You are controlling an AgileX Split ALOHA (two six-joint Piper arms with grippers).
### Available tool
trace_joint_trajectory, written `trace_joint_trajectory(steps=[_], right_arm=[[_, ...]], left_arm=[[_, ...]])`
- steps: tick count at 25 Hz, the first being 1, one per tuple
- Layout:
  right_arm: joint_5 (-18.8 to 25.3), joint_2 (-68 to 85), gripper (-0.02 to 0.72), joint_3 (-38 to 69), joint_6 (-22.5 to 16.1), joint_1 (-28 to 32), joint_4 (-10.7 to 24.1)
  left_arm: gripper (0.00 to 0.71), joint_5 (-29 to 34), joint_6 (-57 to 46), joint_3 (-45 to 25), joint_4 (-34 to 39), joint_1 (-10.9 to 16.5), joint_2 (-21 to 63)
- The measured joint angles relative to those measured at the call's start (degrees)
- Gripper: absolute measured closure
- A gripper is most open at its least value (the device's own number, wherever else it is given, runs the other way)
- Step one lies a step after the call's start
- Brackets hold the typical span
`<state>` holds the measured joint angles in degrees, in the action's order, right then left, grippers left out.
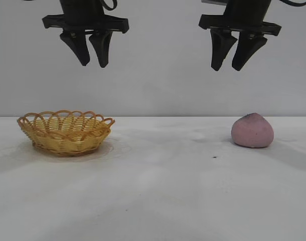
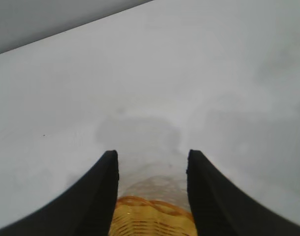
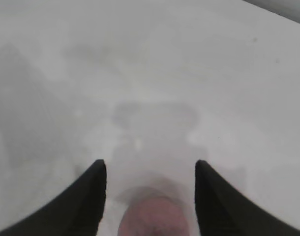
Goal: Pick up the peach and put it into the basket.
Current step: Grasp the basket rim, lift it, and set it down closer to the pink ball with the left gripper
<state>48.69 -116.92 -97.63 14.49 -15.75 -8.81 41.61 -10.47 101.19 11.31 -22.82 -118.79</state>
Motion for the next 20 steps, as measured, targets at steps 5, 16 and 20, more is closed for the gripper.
trace_joint_trajectory(steps=[5, 16, 20], right_arm=[[0.0, 0.0, 0.363, 0.0, 0.0, 0.0, 0.0], [0.0, 0.0, 0.363, 0.0, 0.0, 0.0, 0.0], [0.0, 0.0, 0.363, 0.0, 0.0, 0.0, 0.0]], left_arm=[[0.429, 0.0, 0.0, 0.0, 0.0, 0.0, 0.0], [0.429, 2.34, 0.0, 0.0, 3.74, 0.12, 0.0], [0.429, 6.86, 0.54, 0.0, 4.75, 2.48, -0.47]])
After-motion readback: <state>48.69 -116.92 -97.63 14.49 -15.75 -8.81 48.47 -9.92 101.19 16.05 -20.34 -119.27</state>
